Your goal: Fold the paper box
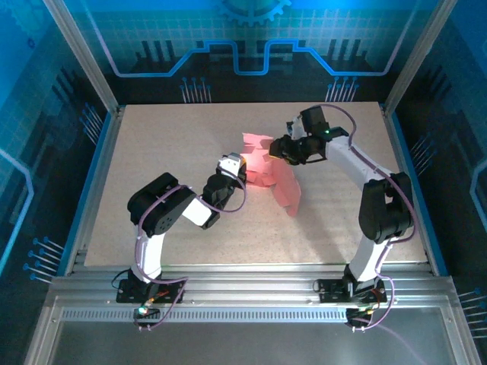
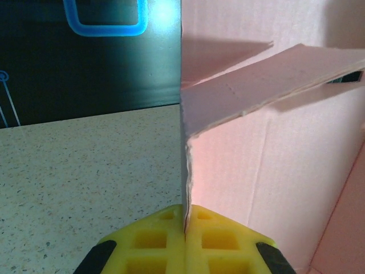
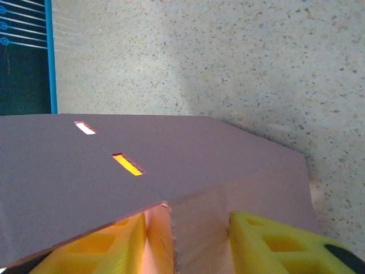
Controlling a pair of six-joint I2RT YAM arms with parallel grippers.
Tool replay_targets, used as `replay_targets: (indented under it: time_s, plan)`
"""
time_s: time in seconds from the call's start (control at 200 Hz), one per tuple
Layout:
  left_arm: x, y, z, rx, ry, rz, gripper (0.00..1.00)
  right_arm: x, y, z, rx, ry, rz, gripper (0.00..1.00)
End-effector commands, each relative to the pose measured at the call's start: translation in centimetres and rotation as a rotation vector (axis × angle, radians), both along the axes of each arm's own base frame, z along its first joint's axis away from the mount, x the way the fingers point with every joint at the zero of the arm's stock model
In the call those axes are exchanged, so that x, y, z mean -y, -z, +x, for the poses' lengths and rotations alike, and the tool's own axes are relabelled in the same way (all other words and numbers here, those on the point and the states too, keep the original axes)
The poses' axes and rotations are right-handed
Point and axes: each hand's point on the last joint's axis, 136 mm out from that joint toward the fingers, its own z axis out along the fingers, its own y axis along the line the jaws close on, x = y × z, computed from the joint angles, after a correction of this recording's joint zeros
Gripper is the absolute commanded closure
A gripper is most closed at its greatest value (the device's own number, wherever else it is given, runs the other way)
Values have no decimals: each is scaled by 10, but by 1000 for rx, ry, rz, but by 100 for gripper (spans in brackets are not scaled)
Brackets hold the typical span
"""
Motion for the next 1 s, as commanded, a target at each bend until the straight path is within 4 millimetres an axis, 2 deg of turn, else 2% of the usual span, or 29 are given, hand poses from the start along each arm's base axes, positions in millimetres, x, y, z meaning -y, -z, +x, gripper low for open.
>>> replay_targets:
  time_s: [0.0,0.125,0.24,0.31,0.42,0.565,0.705,0.855,0.93,0.996]
  plan:
    - [7,-24,-3,57,21,-34,100,-6,8,-4,-28,-25,-29,66]
    - [6,-24,-3,59,18,-33,100,-4,9,-4,-30,-24,-44,80]
    - [6,-24,-3,60,19,-27,100,-4,5,-5,-27,-24,-36,82]
    - [6,-24,-3,61,19,-26,100,-7,-2,-4,-4,-37,-17,74]
    - [6,-23,-3,57,21,-28,100,-9,-17,-4,49,-54,7,53]
    - [5,-20,-7,50,23,-21,100,-8,-41,-10,160,-103,22,42]
    - [4,-20,-12,47,25,-14,100,-6,-71,-24,275,-181,86,37]
    - [4,-21,-22,45,22,-3,100,17,-92,-24,355,-136,93,36]
    - [2,-20,-26,36,12,-15,100,28,-94,-20,354,-95,91,38]
    - [1,-22,-27,36,6,-23,100,43,-83,-18,305,-33,63,39]
